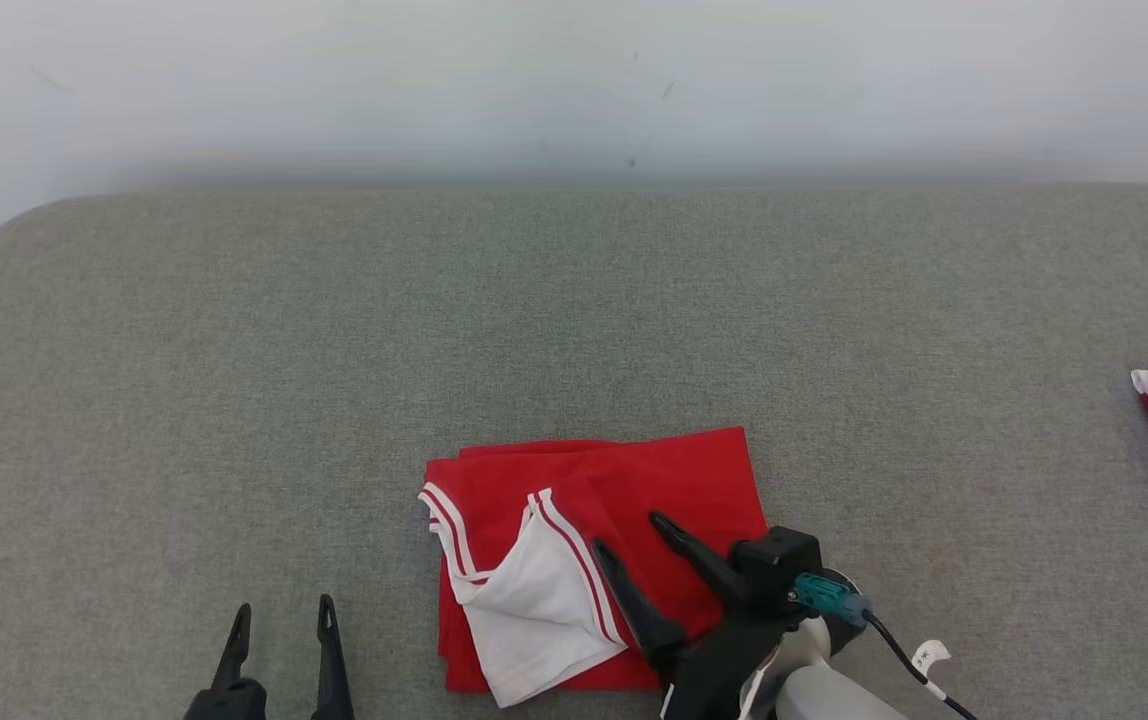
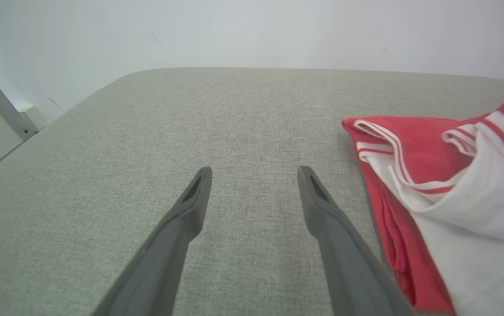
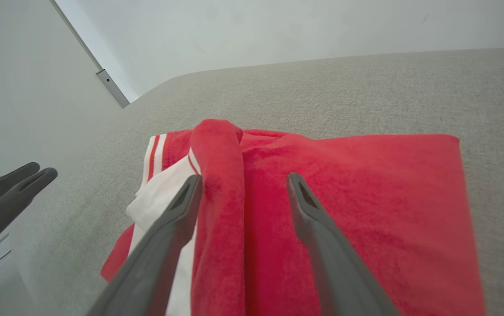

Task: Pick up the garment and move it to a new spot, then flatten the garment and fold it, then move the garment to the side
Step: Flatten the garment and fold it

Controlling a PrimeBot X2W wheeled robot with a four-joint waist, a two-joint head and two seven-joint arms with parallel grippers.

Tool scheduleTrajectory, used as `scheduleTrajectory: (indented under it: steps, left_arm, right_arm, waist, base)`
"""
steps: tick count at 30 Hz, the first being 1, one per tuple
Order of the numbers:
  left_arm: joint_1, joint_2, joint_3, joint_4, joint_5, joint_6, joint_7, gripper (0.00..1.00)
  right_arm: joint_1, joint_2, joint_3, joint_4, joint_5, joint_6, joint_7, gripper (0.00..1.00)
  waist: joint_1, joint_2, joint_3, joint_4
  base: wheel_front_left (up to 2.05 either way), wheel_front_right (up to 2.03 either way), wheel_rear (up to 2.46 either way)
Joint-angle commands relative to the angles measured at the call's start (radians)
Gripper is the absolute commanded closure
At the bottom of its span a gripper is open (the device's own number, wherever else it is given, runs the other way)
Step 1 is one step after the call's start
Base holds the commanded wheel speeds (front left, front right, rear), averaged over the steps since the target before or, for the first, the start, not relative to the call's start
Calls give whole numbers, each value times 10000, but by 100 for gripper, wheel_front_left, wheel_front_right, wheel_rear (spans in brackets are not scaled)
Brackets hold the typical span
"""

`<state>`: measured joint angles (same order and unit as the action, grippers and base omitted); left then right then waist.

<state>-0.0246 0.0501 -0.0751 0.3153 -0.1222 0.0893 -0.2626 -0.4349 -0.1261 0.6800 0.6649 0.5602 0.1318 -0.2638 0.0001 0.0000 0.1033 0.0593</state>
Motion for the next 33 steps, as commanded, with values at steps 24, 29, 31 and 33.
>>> scheduleTrajectory:
  steps: [24, 29, 31, 33]
  left_arm:
    - [151, 3, 88, -36, -20, 7, -28, 0]
    - [170, 2, 121, -109, -42, 57, -28, 0]
    - [179, 5, 151, -139, -21, 73, -28, 0]
    - [181, 5, 202, -165, 7, 96, -28, 0]
  right_arm:
    - [-759, -450, 4158, -1271, 1977, -29, 5, 0]
    - [-973, -1050, 4325, -2067, 2561, -29, 5, 0]
    - [-933, -1223, 3860, -2179, 2406, -29, 3, 0]
    - [-750, -1291, 3038, -2078, 2040, -29, 5, 0]
  waist:
    - [-1, 0, -238, -103]
    - [-1, 0, -250, -410]
    - [-1, 0, -259, -569]
    - [-1, 0, -277, -717]
  base:
    - [0, 0, 0]
    - [0, 0, 0]
    - [0, 0, 0]
    - [0, 0, 0]
